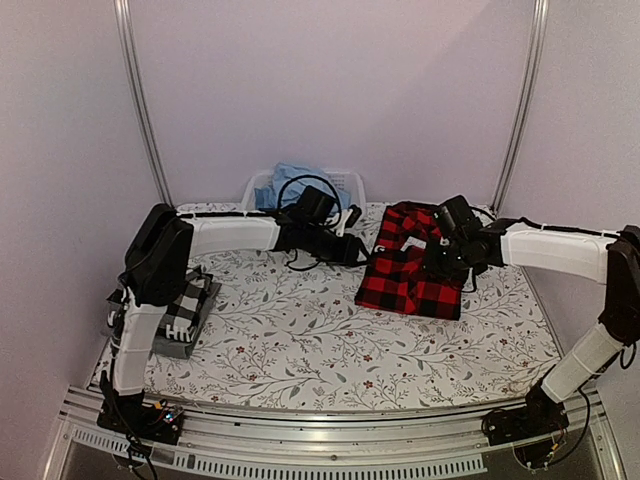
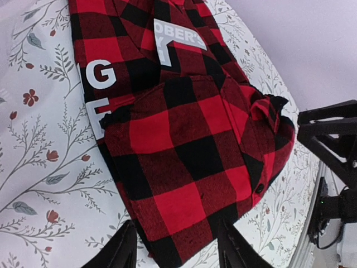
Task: Fold and stack the long sleeve shirts
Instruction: Move the rectangle-folded shirt to the center of the board.
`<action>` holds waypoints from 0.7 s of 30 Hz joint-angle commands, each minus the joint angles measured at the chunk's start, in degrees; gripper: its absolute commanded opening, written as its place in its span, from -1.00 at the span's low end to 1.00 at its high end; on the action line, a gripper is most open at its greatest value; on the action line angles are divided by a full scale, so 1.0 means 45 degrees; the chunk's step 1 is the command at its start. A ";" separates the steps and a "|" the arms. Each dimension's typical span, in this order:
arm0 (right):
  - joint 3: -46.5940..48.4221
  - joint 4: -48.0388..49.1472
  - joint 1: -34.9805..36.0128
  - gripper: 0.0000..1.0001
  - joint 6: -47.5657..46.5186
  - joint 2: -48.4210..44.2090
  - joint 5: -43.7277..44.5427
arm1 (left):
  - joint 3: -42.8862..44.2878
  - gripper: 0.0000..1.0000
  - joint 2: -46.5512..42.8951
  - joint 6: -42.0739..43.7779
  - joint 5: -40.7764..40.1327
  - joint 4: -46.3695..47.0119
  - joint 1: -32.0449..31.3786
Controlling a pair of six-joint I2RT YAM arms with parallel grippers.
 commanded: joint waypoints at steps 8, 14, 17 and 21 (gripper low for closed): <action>-0.1102 0.1076 -0.0410 -0.04 -0.0268 0.2461 -0.1556 | 0.1367 0.15 0.1756 0.0370 -0.0009 -0.1844 -0.0314; -0.1413 0.0983 -0.0004 0.00 -0.0158 0.2880 -0.1952 | 0.0425 0.01 0.1585 0.0317 0.0509 -0.1956 -0.0692; -0.1634 0.0907 0.0404 0.00 -0.0007 0.2774 -0.2147 | -0.0638 -0.32 0.0978 0.0313 0.0902 -0.1782 -0.0897; -0.2121 0.0850 0.1333 0.00 0.0442 0.2335 -0.2413 | -0.2551 -0.78 -0.0421 0.0360 0.1018 -0.1556 -0.1114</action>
